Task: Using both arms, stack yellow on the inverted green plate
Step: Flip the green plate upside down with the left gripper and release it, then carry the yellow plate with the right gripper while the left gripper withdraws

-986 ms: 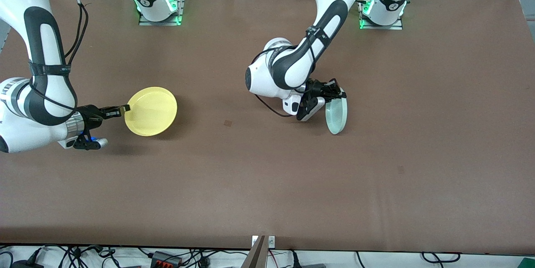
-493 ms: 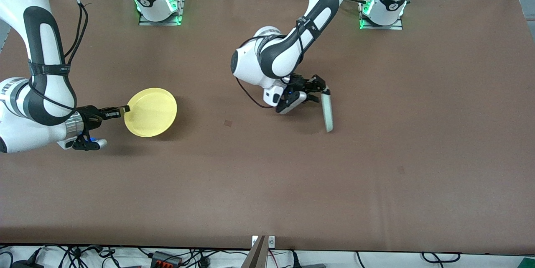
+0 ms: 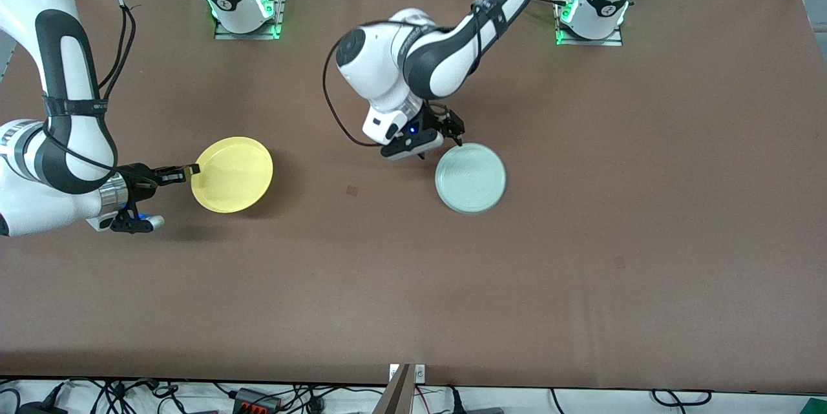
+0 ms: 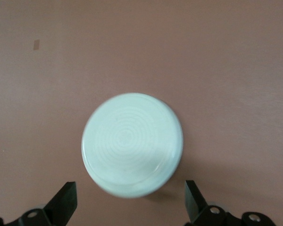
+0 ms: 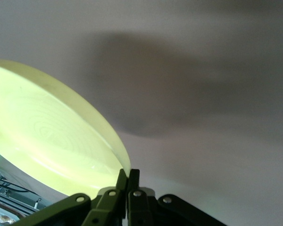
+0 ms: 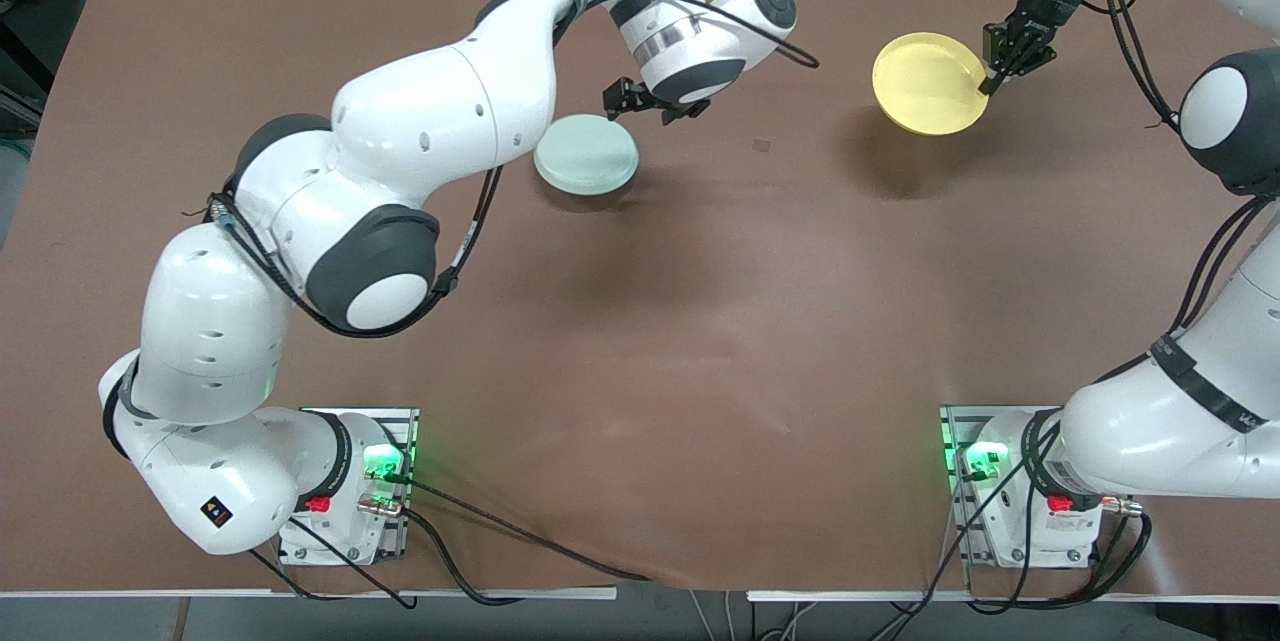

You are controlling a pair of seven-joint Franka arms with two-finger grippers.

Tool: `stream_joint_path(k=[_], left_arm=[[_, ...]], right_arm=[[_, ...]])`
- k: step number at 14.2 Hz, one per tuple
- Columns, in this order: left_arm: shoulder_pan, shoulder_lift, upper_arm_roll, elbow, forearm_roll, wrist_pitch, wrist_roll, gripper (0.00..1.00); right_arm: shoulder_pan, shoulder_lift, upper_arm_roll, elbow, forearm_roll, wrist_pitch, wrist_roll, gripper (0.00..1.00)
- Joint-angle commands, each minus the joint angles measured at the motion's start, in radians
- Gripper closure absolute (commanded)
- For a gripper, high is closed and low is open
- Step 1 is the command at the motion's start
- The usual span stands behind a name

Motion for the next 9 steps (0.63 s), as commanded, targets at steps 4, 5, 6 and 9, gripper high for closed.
stream_joint_path(k=[4,5,6,9], left_arm=[[0.097,-0.113,-0.027,-0.042,-0.057,-0.014,0.082,0.0],[0.131,-0.138,-0.03,-0.042,-0.073,-0.021,0.117,0.0],[0.166,-0.158,-0.029,-0.043,-0.104,-0.031,0.166,0.0],[0.284,-0.216,-0.03,-0.043,-0.135,-0.093,0.309,0.0]], right_arm=[[0.059,0.003,0.012,0.017,0.093,-0.011,0.012,1.0],[0.091,0.008,0.012,0.017,0.128,-0.005,0.05,1.0],[0.106,0.016,0.014,0.017,0.171,0.001,0.07,1.0],[0.203,0.04,0.017,0.017,0.283,0.081,0.123,1.0]])
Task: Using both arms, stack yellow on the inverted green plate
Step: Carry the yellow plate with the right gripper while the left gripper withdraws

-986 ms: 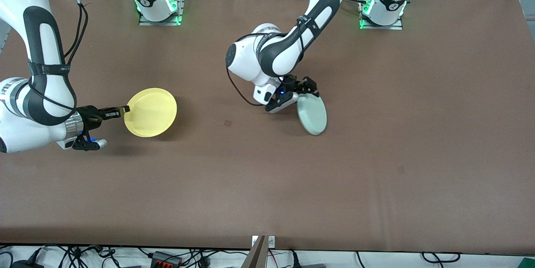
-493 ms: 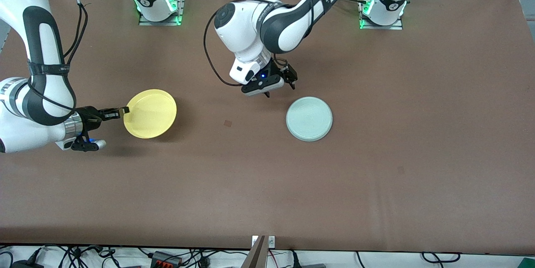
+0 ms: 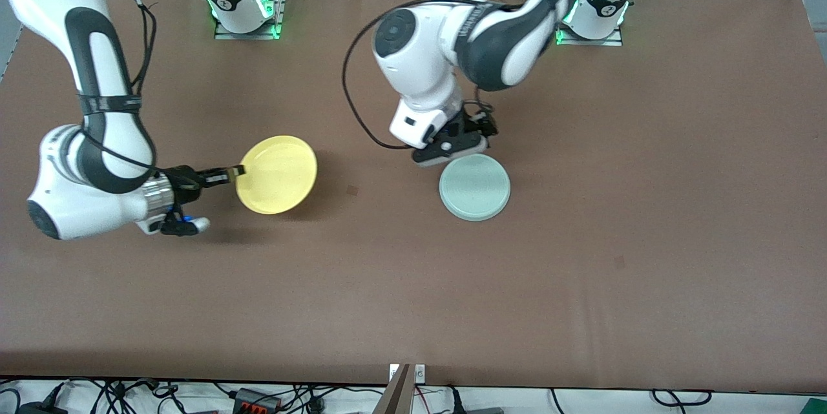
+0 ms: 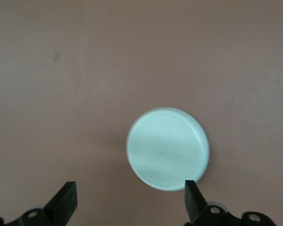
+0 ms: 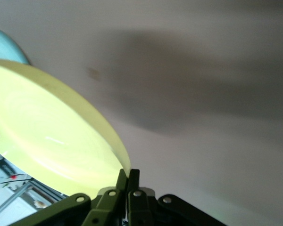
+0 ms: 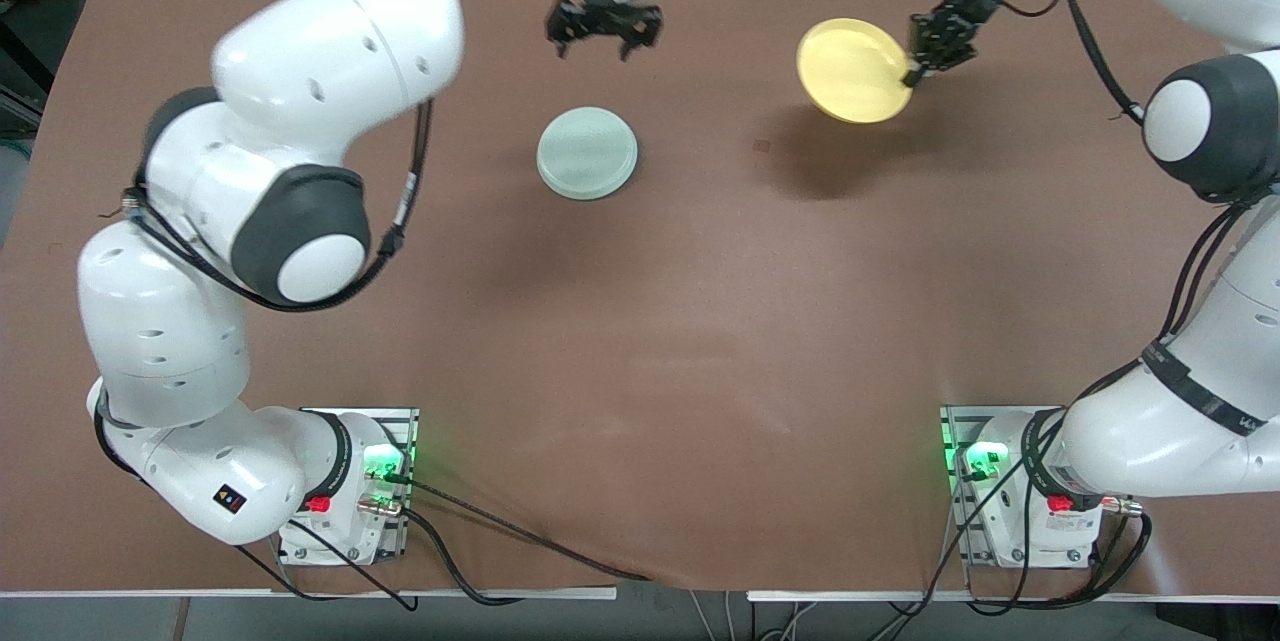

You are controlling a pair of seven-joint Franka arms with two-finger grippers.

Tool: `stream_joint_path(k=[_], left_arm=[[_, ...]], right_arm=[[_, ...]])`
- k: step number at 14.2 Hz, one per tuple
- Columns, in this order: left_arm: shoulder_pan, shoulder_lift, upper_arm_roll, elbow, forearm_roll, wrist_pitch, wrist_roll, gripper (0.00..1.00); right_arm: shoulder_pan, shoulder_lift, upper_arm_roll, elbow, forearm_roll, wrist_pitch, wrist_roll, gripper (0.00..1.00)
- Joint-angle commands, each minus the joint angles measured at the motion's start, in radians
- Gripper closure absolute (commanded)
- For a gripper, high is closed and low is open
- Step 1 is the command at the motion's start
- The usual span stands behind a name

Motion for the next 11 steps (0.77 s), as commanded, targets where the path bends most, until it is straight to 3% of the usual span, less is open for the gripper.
stream_joint_path(k=[1,6,11], left_arm=[[0.118,-0.081,-0.021,-0.04,-0.034,-0.027,0.164,0.0],[0.299,-0.135,-0.021,-0.038,-0.122,-0.027,0.382,0.0],[0.448,-0.178,-0.021,-0.041,-0.222,-0.059,0.618,0.0]], right_arm=[[0.084,0.026,0.0,0.017,0.051,0.072,0.089,1.0],[0.278,0.081,0.0,0.036,0.106,0.32,0.267,1.0],[0.422,0.165,0.0,0.13,0.134,0.396,0.508,1.0]])
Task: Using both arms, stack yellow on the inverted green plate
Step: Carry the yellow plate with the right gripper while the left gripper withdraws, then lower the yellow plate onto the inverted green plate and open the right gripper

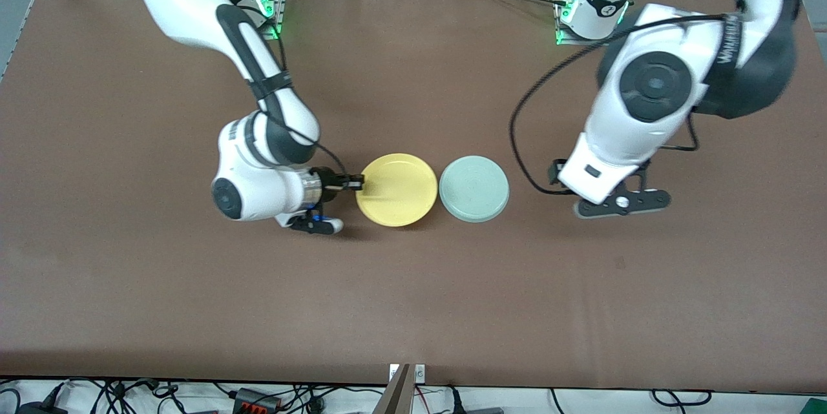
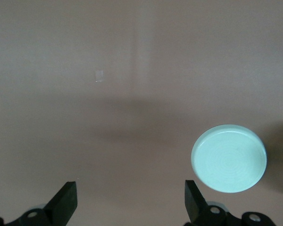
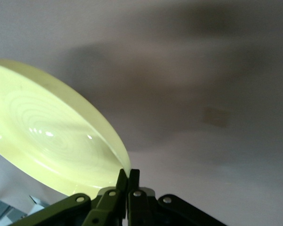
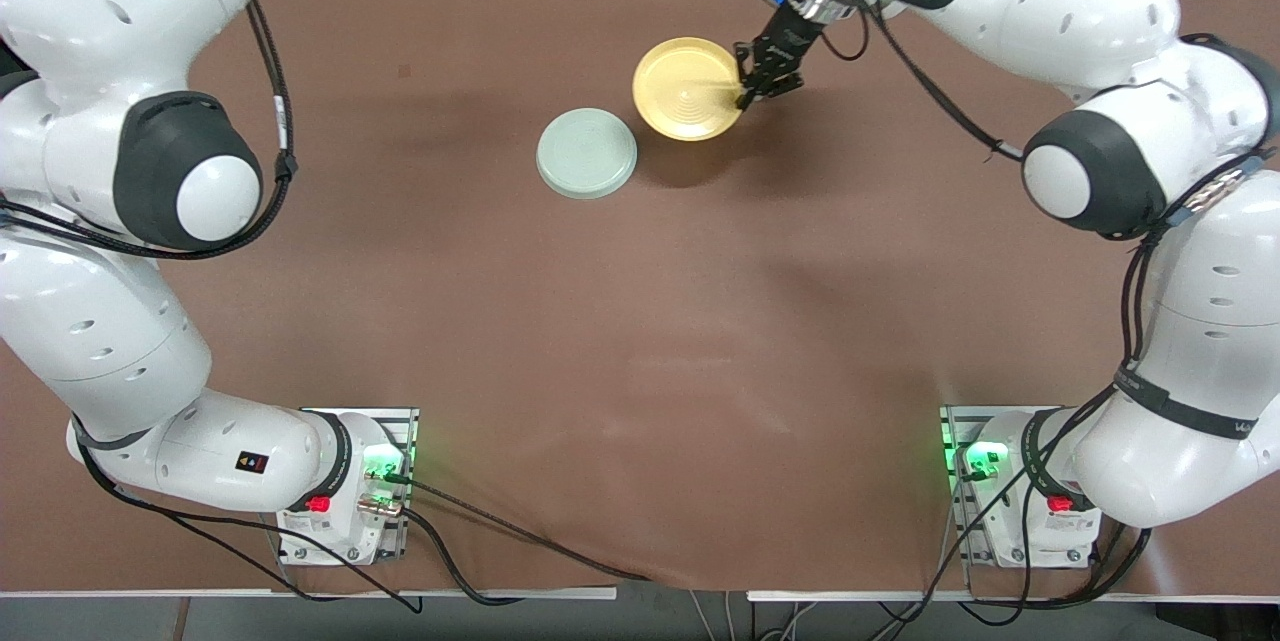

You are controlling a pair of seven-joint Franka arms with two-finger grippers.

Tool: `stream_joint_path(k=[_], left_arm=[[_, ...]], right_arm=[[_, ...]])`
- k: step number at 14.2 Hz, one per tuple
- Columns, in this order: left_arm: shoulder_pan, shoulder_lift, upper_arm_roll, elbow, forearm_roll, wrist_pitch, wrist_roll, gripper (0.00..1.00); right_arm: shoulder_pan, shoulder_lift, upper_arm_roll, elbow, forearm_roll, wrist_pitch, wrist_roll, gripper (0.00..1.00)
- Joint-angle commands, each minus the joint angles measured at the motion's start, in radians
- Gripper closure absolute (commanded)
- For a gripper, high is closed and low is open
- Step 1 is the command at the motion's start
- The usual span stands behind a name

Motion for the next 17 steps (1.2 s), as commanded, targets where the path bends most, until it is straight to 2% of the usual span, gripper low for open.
stream_joint_path(k=[1,4,6,7,9,10,12,14,17], left_arm=[[0.079,-0.062,-0.015,-0.038,-0.047,-0.027,0.134,0.0],[0.148,-0.097,-0.015,-0.044,-0.093,-0.07,0.254,0.0],[0.193,-0.117,-0.014,-0.045,-0.144,-0.105,0.314,0.0],[0.207,-0.146,-0.004,-0.078,-0.193,-0.109,0.326,0.0],[0.237,-0.268,-0.003,-0.237,-0.238,-0.034,0.357,0.0],[0.236,-0.336,0.015,-0.321,-0.238,0.039,0.422,0.0],[0.216,-0.41,0.084,-0.423,-0.23,0.121,0.505,0.0],[0.146,-0.438,0.19,-0.445,-0.23,0.12,0.524,0.0],[0.127,-0.439,0.21,-0.443,-0.227,0.128,0.488,0.0]], right_arm=[[0.068,0.063,-0.009,0.078,0.046,0.039,0.131,1.0],[0.097,0.096,-0.007,0.104,0.127,0.063,0.176,1.0],[0.128,0.134,-0.007,0.153,0.143,0.066,0.184,1.0],[0.149,0.161,-0.009,0.195,0.148,0.067,0.207,1.0],[0.18,0.191,-0.009,0.22,0.149,0.07,0.248,1.0],[0.187,0.194,-0.009,0.218,0.149,0.069,0.248,1.0],[0.206,0.202,-0.009,0.22,0.149,0.07,0.25,1.0],[0.218,0.217,-0.009,0.22,0.148,0.075,0.252,1.0],[0.24,0.237,-0.009,0.22,0.148,0.141,0.262,1.0]])
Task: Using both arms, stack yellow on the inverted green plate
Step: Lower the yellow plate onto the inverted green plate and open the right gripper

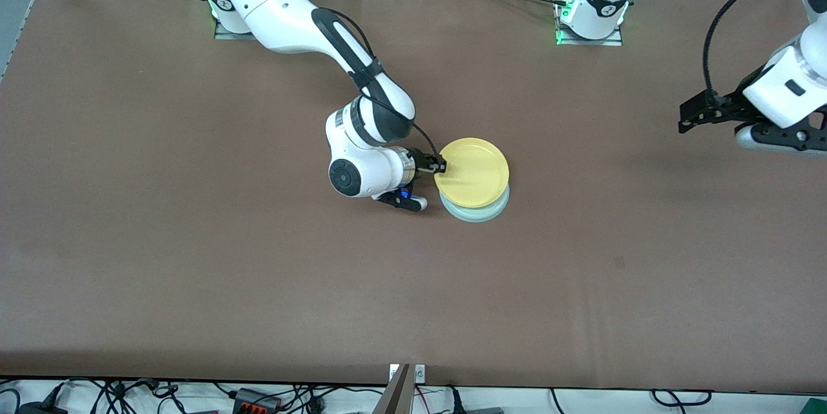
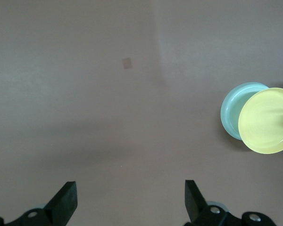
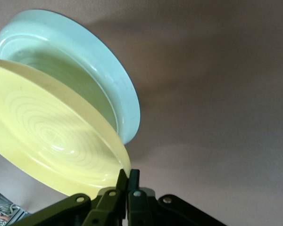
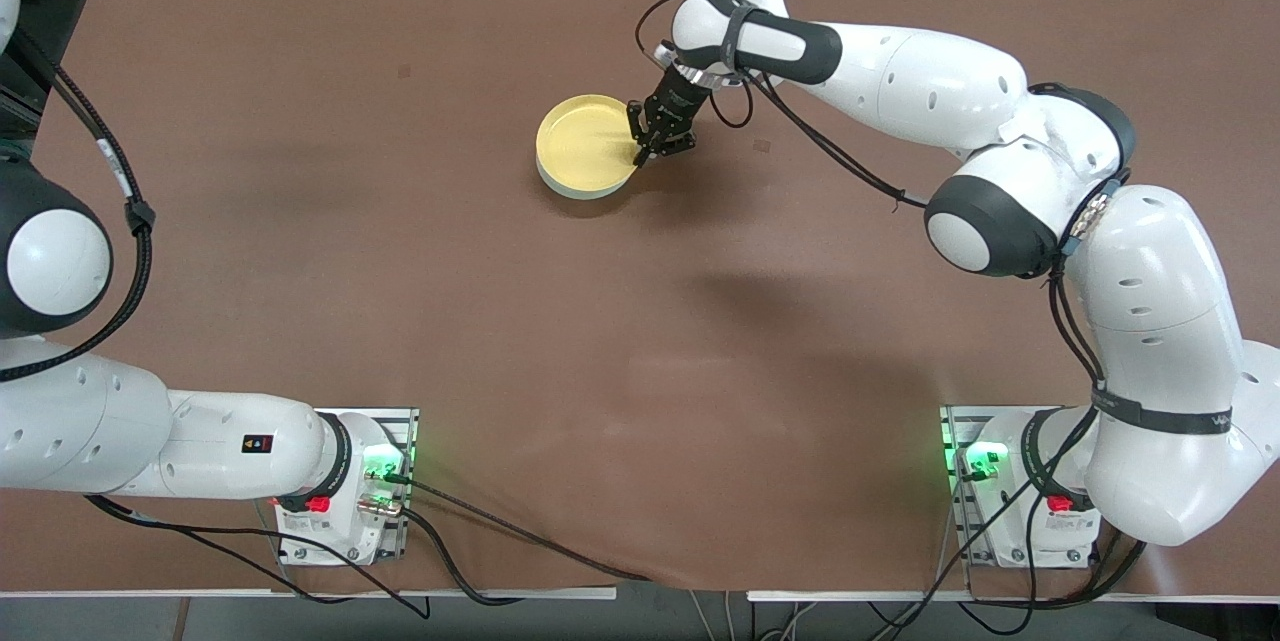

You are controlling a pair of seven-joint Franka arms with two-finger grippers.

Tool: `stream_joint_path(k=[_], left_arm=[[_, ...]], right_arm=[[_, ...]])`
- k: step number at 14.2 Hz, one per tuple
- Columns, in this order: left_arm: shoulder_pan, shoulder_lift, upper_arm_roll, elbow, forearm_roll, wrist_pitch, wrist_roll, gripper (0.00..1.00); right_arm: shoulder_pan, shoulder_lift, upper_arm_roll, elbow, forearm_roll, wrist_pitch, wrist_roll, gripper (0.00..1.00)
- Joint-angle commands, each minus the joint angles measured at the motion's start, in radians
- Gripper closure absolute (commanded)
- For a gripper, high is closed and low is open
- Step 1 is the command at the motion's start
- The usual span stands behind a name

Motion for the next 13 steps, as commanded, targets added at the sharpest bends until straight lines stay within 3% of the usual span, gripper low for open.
stream_joint_path(k=[1,13], left_arm=[[-0.022,-0.024,0.022,-0.04,-0.028,0.039,-0.026,0.0],[-0.033,-0.022,0.007,-0.026,0.019,0.035,-0.023,0.0]], right_arm=[[0.024,0.027,-0.008,0.037,0.017,0.038,0.029,1.0],[0.042,0.04,-0.017,0.037,-0.017,0.081,0.04,1.0]])
